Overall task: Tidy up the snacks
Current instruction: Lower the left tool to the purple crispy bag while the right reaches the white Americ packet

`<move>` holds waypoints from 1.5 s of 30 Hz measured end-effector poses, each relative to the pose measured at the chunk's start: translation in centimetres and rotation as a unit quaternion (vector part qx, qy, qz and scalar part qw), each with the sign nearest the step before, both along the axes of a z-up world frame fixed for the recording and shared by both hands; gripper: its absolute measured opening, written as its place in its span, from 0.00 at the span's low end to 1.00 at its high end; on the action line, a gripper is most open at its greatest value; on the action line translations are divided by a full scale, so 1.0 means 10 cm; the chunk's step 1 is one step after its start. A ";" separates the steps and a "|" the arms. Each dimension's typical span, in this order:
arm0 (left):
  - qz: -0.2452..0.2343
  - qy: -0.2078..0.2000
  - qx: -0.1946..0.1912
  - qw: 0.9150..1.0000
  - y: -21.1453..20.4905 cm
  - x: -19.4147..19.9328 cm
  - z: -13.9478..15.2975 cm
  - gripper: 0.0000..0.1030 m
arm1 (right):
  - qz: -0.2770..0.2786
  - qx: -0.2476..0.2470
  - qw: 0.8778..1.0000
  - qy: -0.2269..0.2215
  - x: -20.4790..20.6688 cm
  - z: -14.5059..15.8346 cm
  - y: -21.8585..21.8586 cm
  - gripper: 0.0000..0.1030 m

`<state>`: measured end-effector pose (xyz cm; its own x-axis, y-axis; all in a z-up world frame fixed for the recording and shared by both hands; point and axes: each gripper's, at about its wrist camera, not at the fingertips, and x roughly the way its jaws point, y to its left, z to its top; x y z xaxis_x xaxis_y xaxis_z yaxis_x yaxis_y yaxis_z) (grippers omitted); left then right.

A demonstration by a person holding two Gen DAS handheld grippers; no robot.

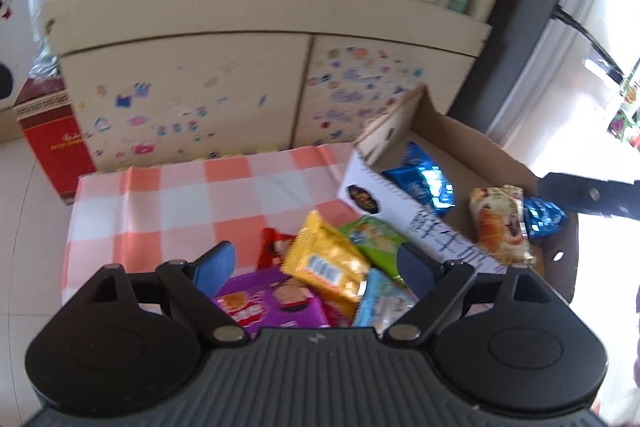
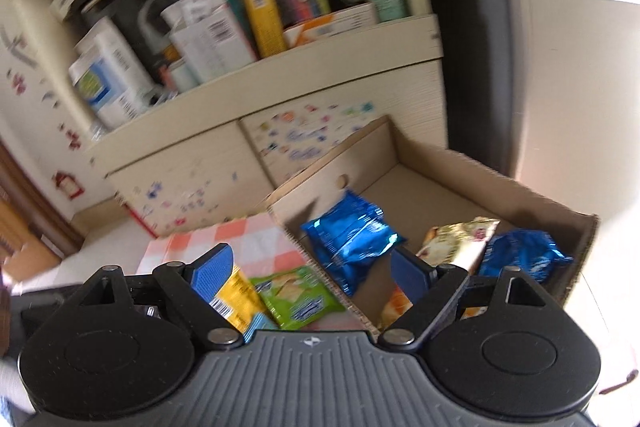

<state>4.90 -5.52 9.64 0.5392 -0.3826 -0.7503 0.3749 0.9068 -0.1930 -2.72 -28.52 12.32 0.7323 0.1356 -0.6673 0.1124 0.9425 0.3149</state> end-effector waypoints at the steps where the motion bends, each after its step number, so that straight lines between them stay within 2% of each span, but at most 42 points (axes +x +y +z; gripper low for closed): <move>1: 0.003 0.001 0.002 1.000 0.02 0.01 -0.03 0.86 | 0.010 -0.003 1.000 0.001 0.01 -0.01 0.04 0.88; 9: 0.026 0.041 0.018 0.999 0.14 0.11 -0.27 0.86 | 0.088 -0.021 0.996 0.014 0.05 -0.13 0.30 0.88; 18: 0.001 0.074 0.042 0.996 0.10 0.17 -0.49 0.87 | 0.124 -0.030 0.990 0.051 0.13 -0.35 0.43 0.87; 24: -0.021 0.082 0.062 0.994 0.04 0.17 -0.65 0.87 | 0.165 -0.041 0.983 0.068 0.15 -0.46 0.52 0.87; 33: -0.025 0.069 0.092 0.993 0.19 0.15 -0.72 0.87 | 0.218 -0.067 0.969 0.097 0.18 -0.66 0.70 0.87; 39: -0.020 0.077 0.084 0.993 0.35 0.20 -0.74 0.87 | 0.235 -0.097 0.960 0.117 0.22 -0.84 0.81 0.88; 45: -0.013 0.084 0.079 0.993 0.39 0.25 -0.78 0.94 | 0.239 -0.128 0.954 0.125 0.26 -0.96 0.88 0.88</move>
